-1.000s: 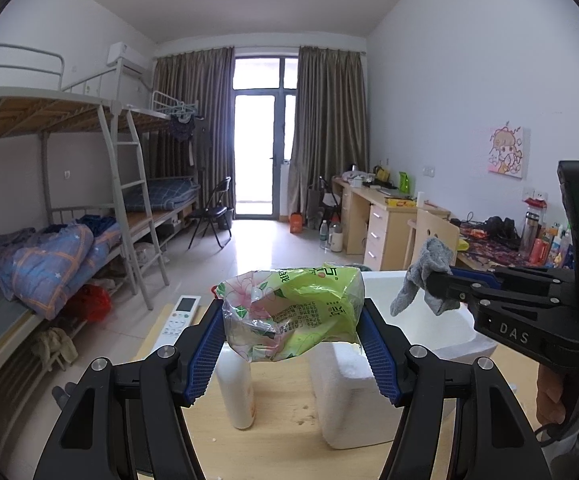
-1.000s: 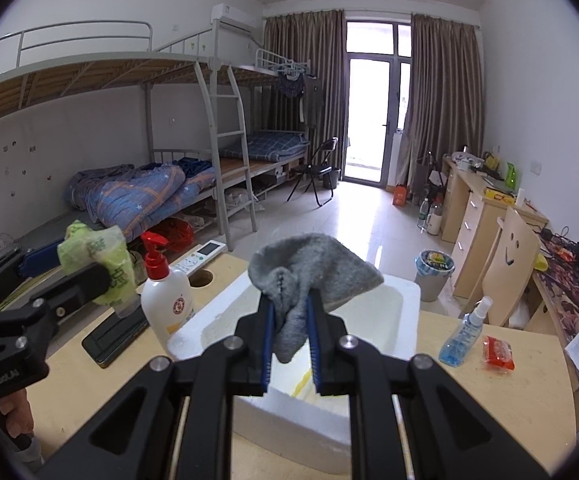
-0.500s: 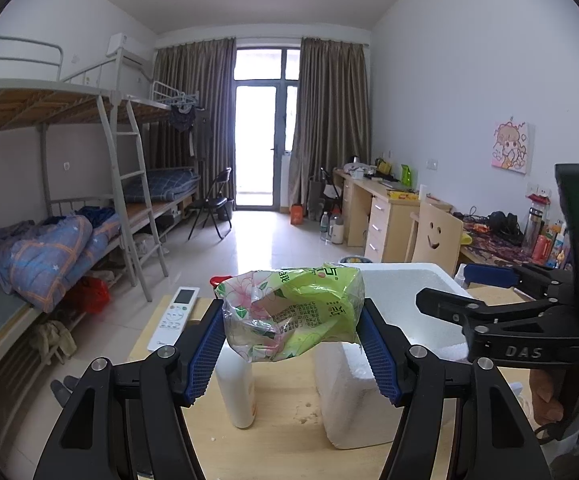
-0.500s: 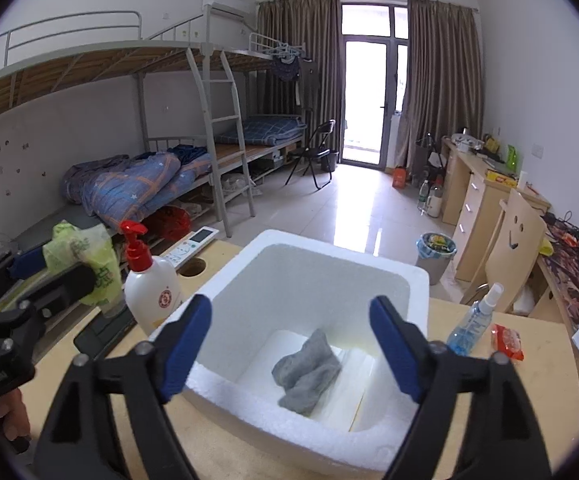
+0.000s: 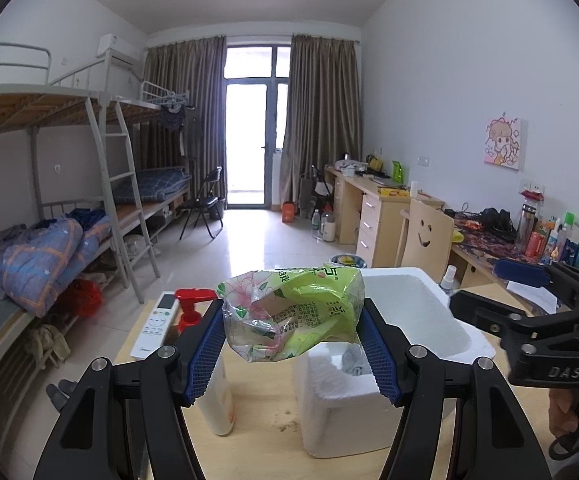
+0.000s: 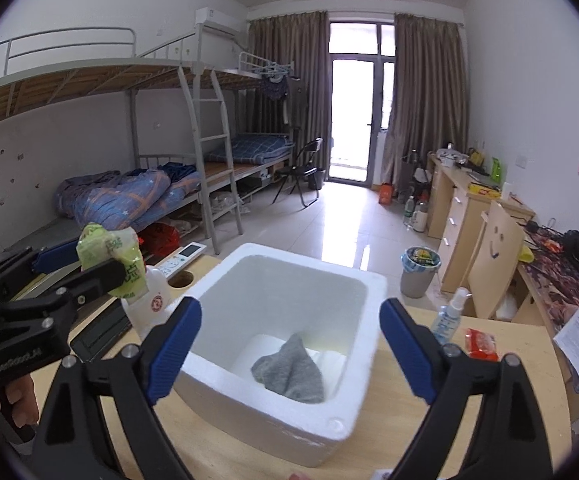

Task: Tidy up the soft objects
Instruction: 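Lower the grey sock into the white foam box and open the right tool, then lower the green wrapper into the box and open the left tool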

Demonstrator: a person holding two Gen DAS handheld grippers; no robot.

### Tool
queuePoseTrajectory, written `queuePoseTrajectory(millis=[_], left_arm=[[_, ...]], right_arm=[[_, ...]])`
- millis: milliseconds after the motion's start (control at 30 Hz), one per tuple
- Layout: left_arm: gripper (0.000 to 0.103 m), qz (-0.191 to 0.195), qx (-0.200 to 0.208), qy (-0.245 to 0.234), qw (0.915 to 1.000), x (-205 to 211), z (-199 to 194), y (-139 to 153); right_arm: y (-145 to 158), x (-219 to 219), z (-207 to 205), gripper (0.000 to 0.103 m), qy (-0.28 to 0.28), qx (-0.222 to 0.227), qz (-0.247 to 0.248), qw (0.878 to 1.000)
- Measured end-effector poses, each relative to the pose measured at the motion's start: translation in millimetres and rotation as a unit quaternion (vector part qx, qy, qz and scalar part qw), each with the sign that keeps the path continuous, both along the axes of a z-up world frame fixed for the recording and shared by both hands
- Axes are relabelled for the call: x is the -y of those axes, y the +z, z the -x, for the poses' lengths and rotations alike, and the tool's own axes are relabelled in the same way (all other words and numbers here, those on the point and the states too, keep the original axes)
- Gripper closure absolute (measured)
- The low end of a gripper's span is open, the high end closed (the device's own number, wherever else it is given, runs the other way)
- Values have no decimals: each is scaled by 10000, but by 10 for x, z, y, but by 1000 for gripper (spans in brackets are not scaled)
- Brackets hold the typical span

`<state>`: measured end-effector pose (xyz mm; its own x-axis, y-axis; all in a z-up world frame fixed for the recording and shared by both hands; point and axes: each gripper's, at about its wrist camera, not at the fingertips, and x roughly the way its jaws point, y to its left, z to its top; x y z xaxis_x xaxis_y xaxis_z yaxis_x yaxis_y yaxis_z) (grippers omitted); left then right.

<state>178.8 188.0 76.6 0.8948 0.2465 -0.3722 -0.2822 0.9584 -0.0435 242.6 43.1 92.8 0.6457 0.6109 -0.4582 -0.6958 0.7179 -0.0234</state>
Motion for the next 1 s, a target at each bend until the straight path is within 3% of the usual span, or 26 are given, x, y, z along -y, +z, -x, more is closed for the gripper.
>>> queuePoseTrajectory(millis=[867,933,1000], left_arm=[[36,-81,-439,-590,9973,472,-666,-34],[36,-59,-503,-613,9968,483,-716,-49],[36,-74,-563,-609,9965,493,-765,-68]], right_arm=[[-137,1077,1,8,-790,-274,-645,9944],[-136,1146,35,1,-841,-227,-698,9938],[-139,1189,96,0,-866,-176,-724,9935]])
